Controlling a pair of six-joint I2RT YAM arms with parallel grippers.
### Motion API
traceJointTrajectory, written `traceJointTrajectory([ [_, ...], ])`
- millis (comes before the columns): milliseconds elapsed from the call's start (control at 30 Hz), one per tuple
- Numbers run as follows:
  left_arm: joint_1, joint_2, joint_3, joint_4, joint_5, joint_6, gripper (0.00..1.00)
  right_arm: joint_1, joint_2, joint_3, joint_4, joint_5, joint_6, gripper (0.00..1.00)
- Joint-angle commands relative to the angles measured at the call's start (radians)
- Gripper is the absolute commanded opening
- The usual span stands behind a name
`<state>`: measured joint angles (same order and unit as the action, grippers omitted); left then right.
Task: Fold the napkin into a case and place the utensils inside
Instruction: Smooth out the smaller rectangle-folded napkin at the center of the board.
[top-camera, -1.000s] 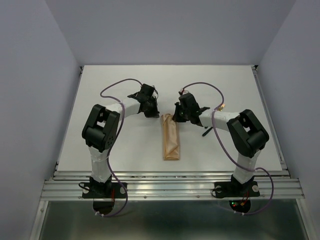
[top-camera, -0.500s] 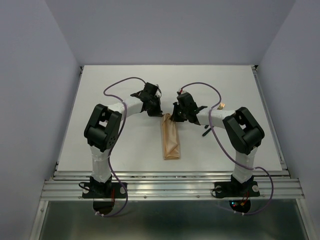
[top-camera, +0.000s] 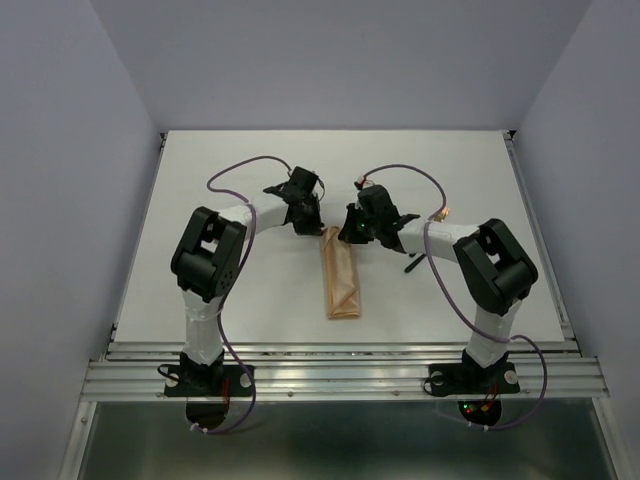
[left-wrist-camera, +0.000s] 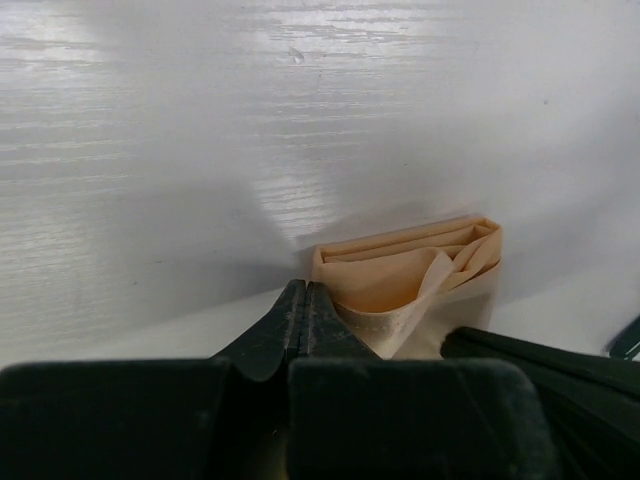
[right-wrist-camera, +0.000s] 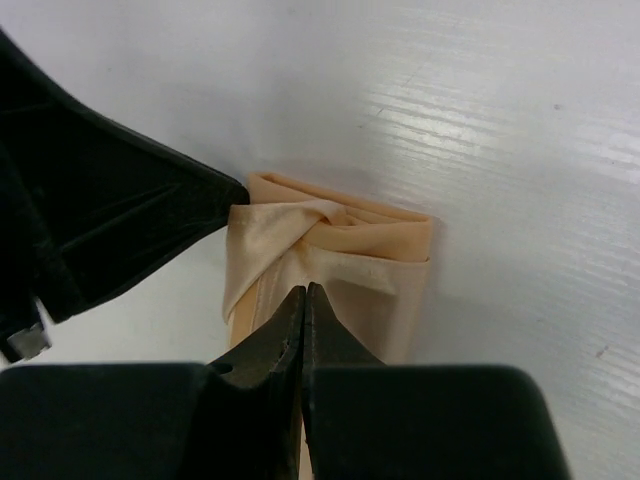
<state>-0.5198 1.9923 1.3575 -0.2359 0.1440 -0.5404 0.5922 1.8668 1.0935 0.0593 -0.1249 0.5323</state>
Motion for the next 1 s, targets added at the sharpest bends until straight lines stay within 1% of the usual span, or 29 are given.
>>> traceJointTrajectory([
  [0, -0.006, -0.112, 0.028, -0.046, -0.078, -0.012, 0.00, 0.003, -0.116, -0.027, 0.033, -0.005, 0.005, 0.01],
  [167, 0.003, -0.157, 0.017, -0.071, -0.101, -0.010, 0.00, 0.012, -0.195, -0.092, -0.012, 0.002, -0.012, 0.01],
  [267, 0.014, -0.196, -0.015, -0.068, -0.109, -0.013, 0.00, 0.050, -0.260, -0.153, -0.050, 0.031, -0.008, 0.01],
  [400, 0.024, -0.262, -0.076, -0.066, -0.112, -0.016, 0.00, 0.093, -0.365, -0.265, -0.058, 0.042, 0.046, 0.01],
  [467, 0.021, -0.322, -0.130, -0.059, -0.090, -0.016, 0.00, 0.121, -0.411, -0.302, -0.058, 0.042, 0.067, 0.01],
  [533, 0.006, -0.372, -0.171, -0.052, -0.074, -0.016, 0.00, 0.138, -0.429, -0.346, -0.079, 0.028, 0.101, 0.01],
  [567, -0.024, -0.418, -0.211, -0.048, -0.057, -0.018, 0.00, 0.150, -0.439, -0.359, -0.072, 0.016, 0.109, 0.01],
  [600, -0.042, -0.461, -0.256, -0.036, -0.046, -0.021, 0.00, 0.150, -0.437, -0.378, -0.032, 0.004, 0.124, 0.01],
  [700, -0.085, -0.503, -0.340, -0.005, 0.032, -0.044, 0.00, 0.173, -0.405, -0.383, -0.009, -0.002, 0.138, 0.01],
  [733, -0.091, -0.519, -0.400, 0.015, 0.040, -0.053, 0.00, 0.182, -0.399, -0.383, -0.003, -0.002, 0.140, 0.01],
  [833, -0.097, -0.526, -0.507, 0.064, 0.054, -0.090, 0.00, 0.193, -0.379, -0.383, 0.020, -0.010, 0.144, 0.01],
  [900, -0.103, -0.526, -0.547, 0.095, 0.091, -0.113, 0.00, 0.207, -0.361, -0.376, 0.028, -0.013, 0.144, 0.01],
  [967, -0.111, -0.527, -0.583, 0.122, 0.091, -0.124, 0.00, 0.216, -0.344, -0.373, 0.037, -0.018, 0.143, 0.01],
])
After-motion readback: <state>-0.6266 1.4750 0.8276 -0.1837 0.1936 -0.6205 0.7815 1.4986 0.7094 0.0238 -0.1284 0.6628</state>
